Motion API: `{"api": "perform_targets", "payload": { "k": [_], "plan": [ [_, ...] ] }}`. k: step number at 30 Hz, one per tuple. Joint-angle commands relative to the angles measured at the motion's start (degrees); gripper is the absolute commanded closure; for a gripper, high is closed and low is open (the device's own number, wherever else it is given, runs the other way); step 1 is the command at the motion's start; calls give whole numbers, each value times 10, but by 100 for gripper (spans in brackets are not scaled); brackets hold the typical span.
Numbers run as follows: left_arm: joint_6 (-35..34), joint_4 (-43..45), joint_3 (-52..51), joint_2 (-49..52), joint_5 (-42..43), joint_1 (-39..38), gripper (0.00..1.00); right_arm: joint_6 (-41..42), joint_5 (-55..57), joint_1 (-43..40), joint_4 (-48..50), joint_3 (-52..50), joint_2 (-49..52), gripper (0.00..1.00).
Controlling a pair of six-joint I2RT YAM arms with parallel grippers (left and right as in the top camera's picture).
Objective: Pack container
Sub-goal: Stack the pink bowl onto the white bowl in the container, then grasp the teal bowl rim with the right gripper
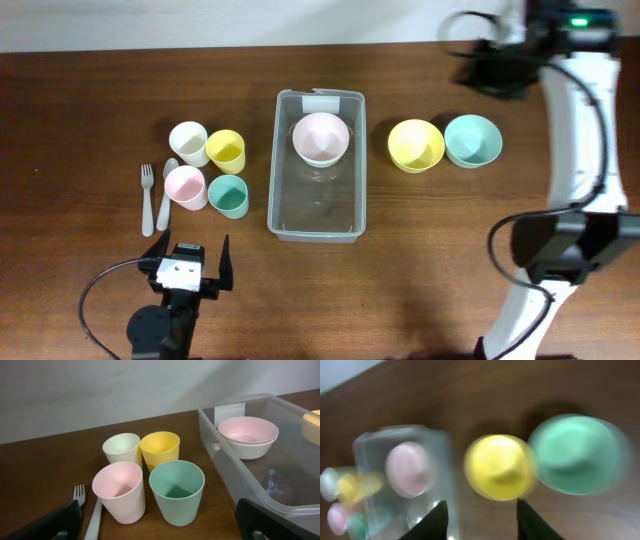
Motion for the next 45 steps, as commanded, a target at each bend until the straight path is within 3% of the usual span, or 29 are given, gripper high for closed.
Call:
{"api": "perform_targets", "payload": {
  "k": [1, 6, 12, 18, 30, 31, 33, 40, 45],
  "plan": [
    [7, 0, -5, -3, 6, -2, 0, -7, 52, -55, -2, -29, 19, 53],
    [7, 0, -5, -3, 6, -2, 0, -6, 55, -105, 51, -131, 30, 50],
    [7, 0, -5, -3, 6, -2, 0, 1, 52, -113, 186, -311, 30, 49],
    [7, 0, -5, -3, 6, -2, 0, 17, 40, -113, 264, -381, 38, 50],
    [7, 0, -5, -3, 6, -2, 0, 49, -1, -113, 330, -391, 55, 96],
    [7, 0, -5, -3, 6, -2, 0, 49, -1, -113, 330, -391, 55, 96],
    [7, 0, -5, -3, 6, -2, 1, 49, 1, -113, 330, -391, 55, 66],
    [7, 0, -5, -3, 6, -2, 0, 48, 1, -113, 338, -391, 59, 76],
    [7, 0, -5, -3, 6, -2, 1, 60, 0, -113, 338, -391, 84, 76]
  ]
}}
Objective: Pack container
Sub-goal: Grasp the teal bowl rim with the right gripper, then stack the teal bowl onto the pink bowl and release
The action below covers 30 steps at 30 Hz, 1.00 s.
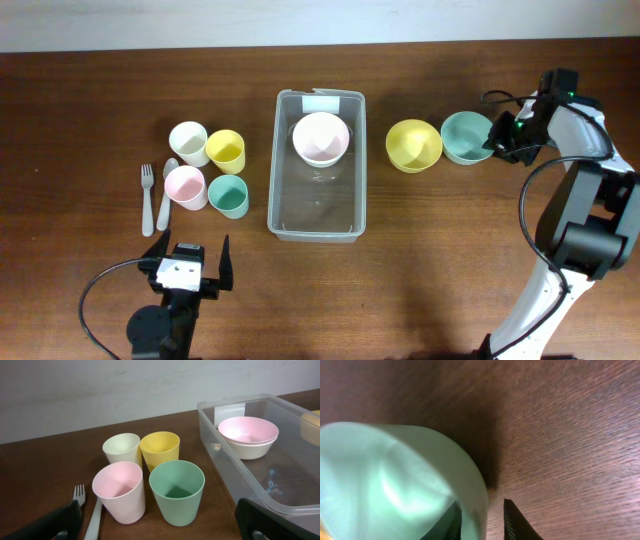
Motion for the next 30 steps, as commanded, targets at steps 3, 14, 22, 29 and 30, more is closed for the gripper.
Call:
{"api": "perform_targets", "payload": {
  "k": [3, 14, 22, 29, 30],
  "plan": [
    [7, 0, -5, -3, 6, -2, 0, 21, -9, -1, 5, -6, 37, 90],
    [7, 0, -5, -3, 6, -2, 0, 15, -71, -47, -3, -4, -74, 96],
    [7, 0, -5, -3, 6, -2, 0, -10, -236, 24, -1, -4, -239, 96],
    [7, 0, -5, -3, 6, -2, 0, -31, -87, 275, 31, -4, -251, 96],
    [7, 0, -5, -3, 6, -2, 0, -31, -31, 322, 46, -4, -232, 96]
  ]
}}
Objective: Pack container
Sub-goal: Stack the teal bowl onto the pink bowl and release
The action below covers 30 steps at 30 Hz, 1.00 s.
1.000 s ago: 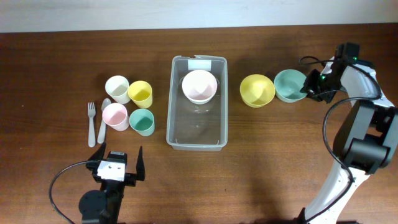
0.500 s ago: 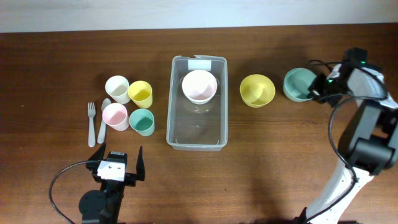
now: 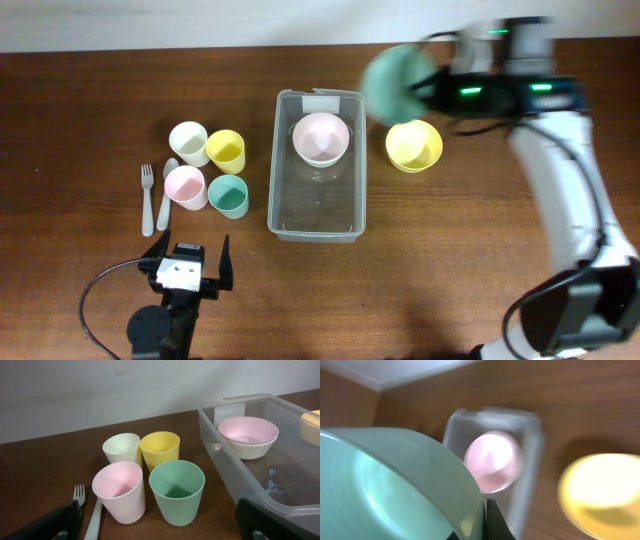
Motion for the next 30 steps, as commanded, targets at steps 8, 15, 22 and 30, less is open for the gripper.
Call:
{"api": "perform_targets", "payload": {
  "k": [8, 15, 22, 30],
  "plan": [
    [7, 0, -5, -3, 6, -2, 0, -6, 191, 158, 93, 0, 161, 96],
    [7, 0, -5, -3, 6, -2, 0, -10, 188, 151, 118, 13, 180, 78],
    [7, 0, -5, -3, 6, -2, 0, -37, 175, 130, -25, 140, 136, 78],
    [7, 0, -5, -3, 6, -2, 1, -37, 138, -27, -211, 224, 108, 79]
  ]
}}
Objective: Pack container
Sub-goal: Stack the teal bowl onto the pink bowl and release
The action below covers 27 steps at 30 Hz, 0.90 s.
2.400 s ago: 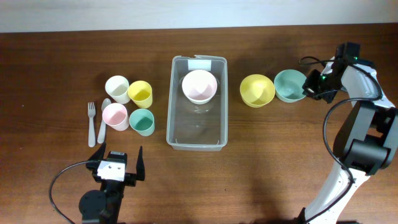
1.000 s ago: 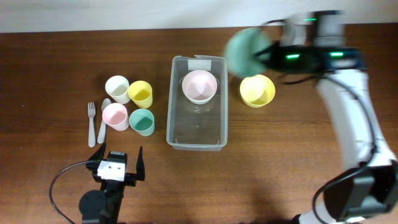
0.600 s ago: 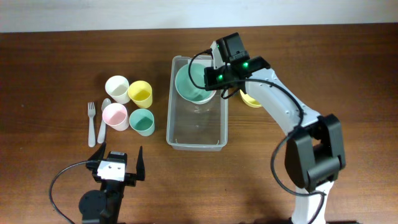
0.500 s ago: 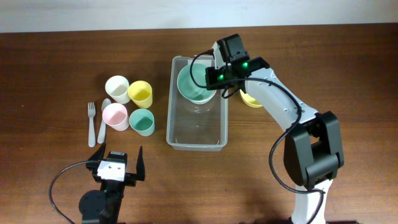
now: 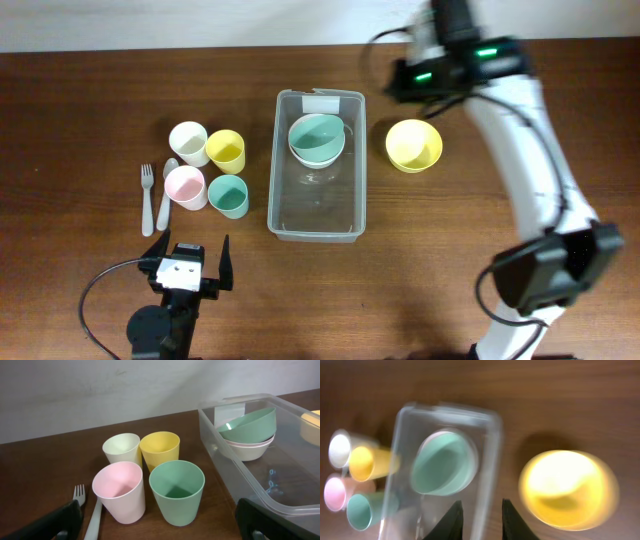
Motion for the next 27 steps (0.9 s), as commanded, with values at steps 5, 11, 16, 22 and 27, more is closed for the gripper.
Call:
{"api": "perform_targets", "payload": {
  "k": [5, 11, 16, 22, 27],
  "plan": [
    [8, 0, -5, -3, 6, -2, 0, -94, -152, -41, -60, 7, -5, 93],
    [8, 0, -5, -3, 6, -2, 0, -100, -19, 83, -20, 7, 42, 95],
    [8, 0, -5, -3, 6, -2, 0, -81, -10, 128, 33, 7, 109, 95],
    [8, 0, -5, -3, 6, -2, 0, -76, -17, 140, 39, 7, 176, 96],
    [8, 0, -5, -3, 6, -2, 0, -77, -24, 140, 9, 7, 189, 96]
  ]
}}
